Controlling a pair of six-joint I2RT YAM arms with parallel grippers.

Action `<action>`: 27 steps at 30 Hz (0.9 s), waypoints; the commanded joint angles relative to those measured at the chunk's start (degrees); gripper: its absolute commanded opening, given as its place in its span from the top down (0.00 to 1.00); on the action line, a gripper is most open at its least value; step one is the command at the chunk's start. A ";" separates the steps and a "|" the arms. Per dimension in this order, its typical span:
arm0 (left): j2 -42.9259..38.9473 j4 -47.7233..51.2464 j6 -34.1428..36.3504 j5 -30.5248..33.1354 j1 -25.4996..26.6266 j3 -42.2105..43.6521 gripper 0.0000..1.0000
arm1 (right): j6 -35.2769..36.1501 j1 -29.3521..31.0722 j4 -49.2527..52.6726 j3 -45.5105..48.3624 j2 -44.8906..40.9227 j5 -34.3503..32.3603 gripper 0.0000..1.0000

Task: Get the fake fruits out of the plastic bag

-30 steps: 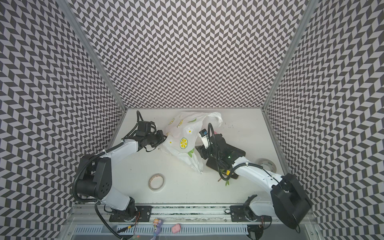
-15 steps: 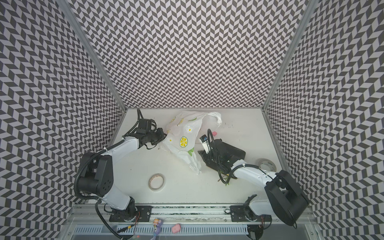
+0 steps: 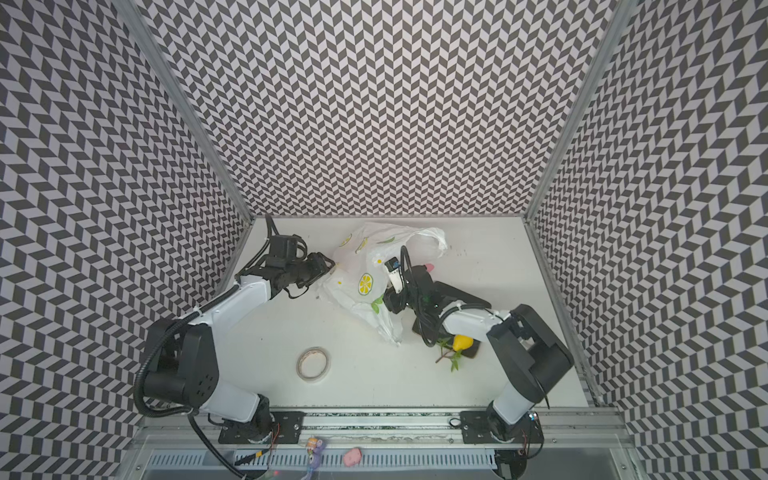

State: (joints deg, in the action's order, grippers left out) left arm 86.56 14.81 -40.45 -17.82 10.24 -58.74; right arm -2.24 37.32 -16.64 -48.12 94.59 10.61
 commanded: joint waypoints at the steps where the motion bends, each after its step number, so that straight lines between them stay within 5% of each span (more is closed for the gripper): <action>1: -2.45 1.18 -1.40 -0.73 -2.99 1.36 0.33 | -4.53 0.17 -0.63 -3.41 2.52 1.23 0.37; 7: -5.01 2.44 -5.54 4.70 -8.22 3.73 0.01 | -12.24 0.14 1.25 -5.73 4.38 2.29 0.29; 23: 7.05 -9.50 -12.18 -6.35 -7.26 6.05 0.00 | -17.37 0.17 2.72 -4.79 3.87 2.45 0.27; 27: 11.18 -10.01 -12.03 -8.94 -5.41 3.81 0.12 | -19.10 0.25 1.65 -4.97 4.54 3.44 0.27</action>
State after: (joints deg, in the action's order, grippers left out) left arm 95.83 6.90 -52.18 -24.03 3.53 -53.32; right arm -19.46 37.32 -12.47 -53.06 98.30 12.93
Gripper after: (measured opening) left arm 0.895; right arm 0.729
